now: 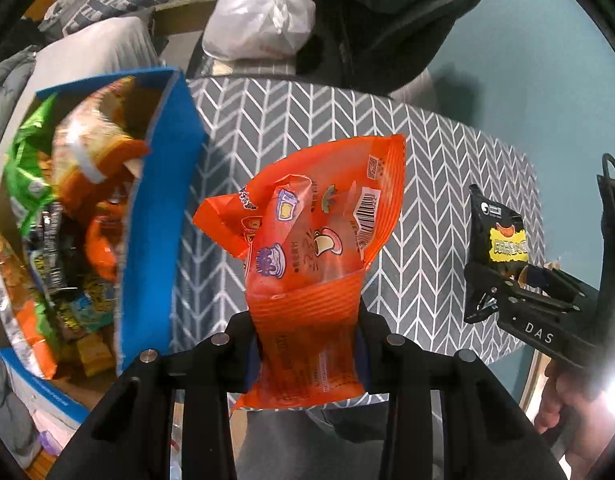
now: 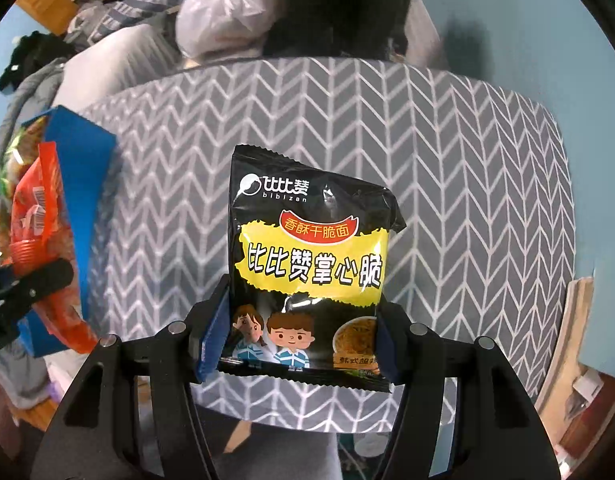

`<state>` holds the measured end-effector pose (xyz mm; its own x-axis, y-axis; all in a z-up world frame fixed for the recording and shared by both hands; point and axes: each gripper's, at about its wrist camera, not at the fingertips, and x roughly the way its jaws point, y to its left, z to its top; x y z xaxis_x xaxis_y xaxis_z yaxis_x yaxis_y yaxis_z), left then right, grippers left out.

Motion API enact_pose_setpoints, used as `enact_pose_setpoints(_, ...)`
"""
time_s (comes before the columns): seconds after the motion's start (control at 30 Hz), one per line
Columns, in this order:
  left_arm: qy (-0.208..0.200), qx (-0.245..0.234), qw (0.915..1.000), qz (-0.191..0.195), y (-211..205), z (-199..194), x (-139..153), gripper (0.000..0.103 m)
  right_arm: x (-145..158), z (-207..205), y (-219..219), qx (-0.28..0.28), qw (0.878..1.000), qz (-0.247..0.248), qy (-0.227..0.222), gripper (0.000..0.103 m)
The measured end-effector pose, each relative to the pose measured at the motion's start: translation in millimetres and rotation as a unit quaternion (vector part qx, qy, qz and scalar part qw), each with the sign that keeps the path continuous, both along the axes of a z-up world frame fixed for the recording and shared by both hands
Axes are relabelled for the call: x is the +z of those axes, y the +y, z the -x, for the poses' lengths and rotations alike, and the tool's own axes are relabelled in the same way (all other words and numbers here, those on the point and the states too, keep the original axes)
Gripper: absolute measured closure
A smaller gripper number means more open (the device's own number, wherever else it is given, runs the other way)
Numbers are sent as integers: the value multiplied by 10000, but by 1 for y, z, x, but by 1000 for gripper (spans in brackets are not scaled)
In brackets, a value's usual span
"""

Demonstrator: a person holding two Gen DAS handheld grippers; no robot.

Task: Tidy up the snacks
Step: 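Carry the orange candy bag and black-yellow packet over the box, then lower both packets into the box and open both tools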

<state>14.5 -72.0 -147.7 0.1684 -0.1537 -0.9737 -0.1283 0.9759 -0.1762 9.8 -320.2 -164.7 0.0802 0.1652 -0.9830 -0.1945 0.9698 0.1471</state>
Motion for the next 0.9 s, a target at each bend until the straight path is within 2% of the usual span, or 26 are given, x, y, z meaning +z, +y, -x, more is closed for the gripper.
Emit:
enact_pose_setpoints(0.2,-189,204,9996,17,37,11,16,66,28,0,24,320,9992,-207,-87,41)
enact_pose_setpoints(0.37,-336,417,9986,14,64,20,32,66,28,0,63,631,9972,-377,-123,41)
enact_pose_setpoints(0.5,-401,596,9974,-51,77,26,35,66,32,2,100,924,9943,-507,-134,41)
enact_pose_setpoints(0.9,-431,1299,9902,-280,166,49,36,66,44,14,200,1734,9807,-885,-153,41)
